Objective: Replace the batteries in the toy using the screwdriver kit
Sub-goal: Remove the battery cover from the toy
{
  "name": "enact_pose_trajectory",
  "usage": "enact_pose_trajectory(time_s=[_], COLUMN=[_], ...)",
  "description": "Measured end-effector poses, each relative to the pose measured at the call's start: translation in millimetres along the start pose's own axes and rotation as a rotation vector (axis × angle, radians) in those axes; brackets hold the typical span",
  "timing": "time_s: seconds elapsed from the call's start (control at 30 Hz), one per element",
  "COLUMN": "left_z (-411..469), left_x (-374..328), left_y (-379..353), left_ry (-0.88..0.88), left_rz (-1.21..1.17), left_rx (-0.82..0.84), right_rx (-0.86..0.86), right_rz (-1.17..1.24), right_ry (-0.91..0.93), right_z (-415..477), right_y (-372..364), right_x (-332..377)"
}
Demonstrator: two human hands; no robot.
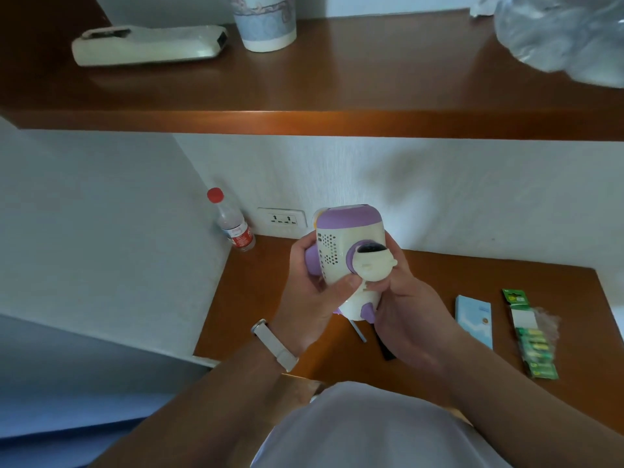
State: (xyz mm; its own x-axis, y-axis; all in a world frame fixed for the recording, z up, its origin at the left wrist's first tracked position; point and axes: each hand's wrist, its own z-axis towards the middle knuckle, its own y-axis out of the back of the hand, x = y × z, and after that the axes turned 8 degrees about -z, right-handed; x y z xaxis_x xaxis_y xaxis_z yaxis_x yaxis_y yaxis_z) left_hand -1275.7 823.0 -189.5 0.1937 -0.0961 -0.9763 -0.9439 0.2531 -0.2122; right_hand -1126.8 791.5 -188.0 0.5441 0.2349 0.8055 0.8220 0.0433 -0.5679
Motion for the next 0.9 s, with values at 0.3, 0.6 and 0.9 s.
enact_pose_trajectory(time_s=[0.3, 0.6, 0.9], left_z=[5.5, 13.4, 16.7], left_x=[3.0, 8.8, 13.2], left_y=[14.7, 18.4, 11.0], left_ry=[0.024, 0.041, 0.161], left_rz=[-0.057, -0.076, -0.196], left_rx=[-0.009, -0.034, -0.143], right_rx=[-0.004, 0.064, -0.158], right_rz=[0.128, 0.110, -0.256], right_ry=[-0.025, -0.056, -0.092], right_z=[13.2, 13.8, 9.1], right_y=[-8.5, -14.4, -1.4], right_x=[-7.9, 0.5, -4.3])
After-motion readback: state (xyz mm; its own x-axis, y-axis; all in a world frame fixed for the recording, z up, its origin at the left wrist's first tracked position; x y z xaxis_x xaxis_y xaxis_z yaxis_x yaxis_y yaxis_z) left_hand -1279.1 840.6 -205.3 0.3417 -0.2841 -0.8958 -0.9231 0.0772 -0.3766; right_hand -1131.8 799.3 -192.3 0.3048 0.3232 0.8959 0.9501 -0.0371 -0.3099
